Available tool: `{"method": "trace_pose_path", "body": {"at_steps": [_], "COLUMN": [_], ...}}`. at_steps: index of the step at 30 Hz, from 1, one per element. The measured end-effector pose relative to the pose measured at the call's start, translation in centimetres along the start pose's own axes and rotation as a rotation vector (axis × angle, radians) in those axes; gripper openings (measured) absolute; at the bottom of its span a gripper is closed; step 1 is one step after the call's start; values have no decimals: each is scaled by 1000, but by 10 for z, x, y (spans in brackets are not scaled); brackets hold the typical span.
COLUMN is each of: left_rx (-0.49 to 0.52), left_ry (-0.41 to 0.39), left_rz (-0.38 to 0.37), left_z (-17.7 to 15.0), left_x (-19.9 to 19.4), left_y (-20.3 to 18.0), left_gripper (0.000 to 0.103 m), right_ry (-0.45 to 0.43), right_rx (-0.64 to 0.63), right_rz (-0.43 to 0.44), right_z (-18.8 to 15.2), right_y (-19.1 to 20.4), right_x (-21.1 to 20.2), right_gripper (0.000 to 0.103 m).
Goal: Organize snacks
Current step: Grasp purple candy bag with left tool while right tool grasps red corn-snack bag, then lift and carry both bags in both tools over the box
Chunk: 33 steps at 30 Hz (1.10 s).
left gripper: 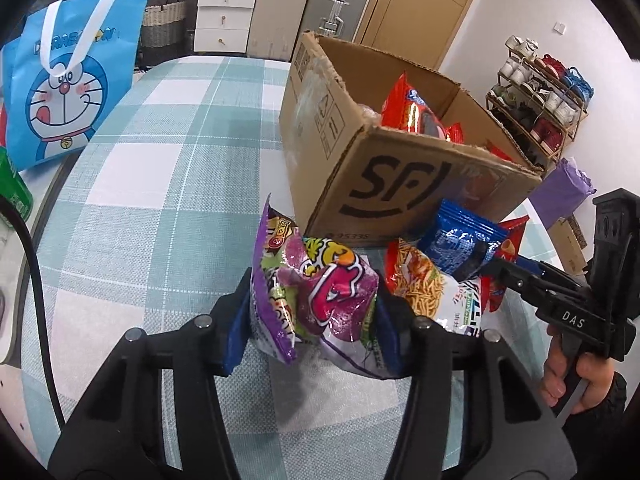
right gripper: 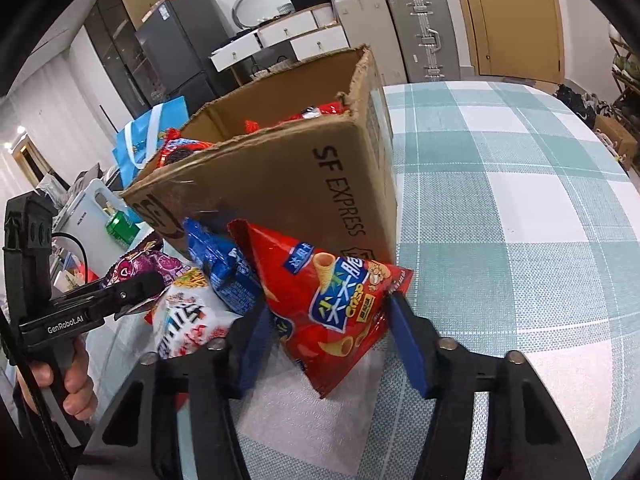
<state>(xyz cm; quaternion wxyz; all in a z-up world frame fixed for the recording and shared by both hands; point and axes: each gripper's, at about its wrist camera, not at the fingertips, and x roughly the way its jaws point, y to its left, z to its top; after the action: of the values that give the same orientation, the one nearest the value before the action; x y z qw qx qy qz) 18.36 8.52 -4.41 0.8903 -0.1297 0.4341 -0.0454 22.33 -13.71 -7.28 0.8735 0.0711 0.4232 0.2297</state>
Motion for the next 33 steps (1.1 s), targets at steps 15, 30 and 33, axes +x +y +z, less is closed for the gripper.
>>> {"method": "trace_pose_path", "body": {"at_steps": [15, 30, 33], "left_rx": [12, 11, 11], "left_ry": [-27, -69, -69], "left_rz": [6, 13, 13], "left_z": [-3, 0, 0], "left_x": [-19, -41, -43], "left_y": [-6, -5, -5], "left_gripper": [50, 50, 50], "right_ry": [-35, -95, -82], "right_rx": [-23, -30, -18], "right_rz": [3, 0, -11], "right_z": [-9, -16, -16], "right_y": [0, 0, -2], "right_x": [-15, -40, -40], "right_gripper": [38, 14, 34]}}
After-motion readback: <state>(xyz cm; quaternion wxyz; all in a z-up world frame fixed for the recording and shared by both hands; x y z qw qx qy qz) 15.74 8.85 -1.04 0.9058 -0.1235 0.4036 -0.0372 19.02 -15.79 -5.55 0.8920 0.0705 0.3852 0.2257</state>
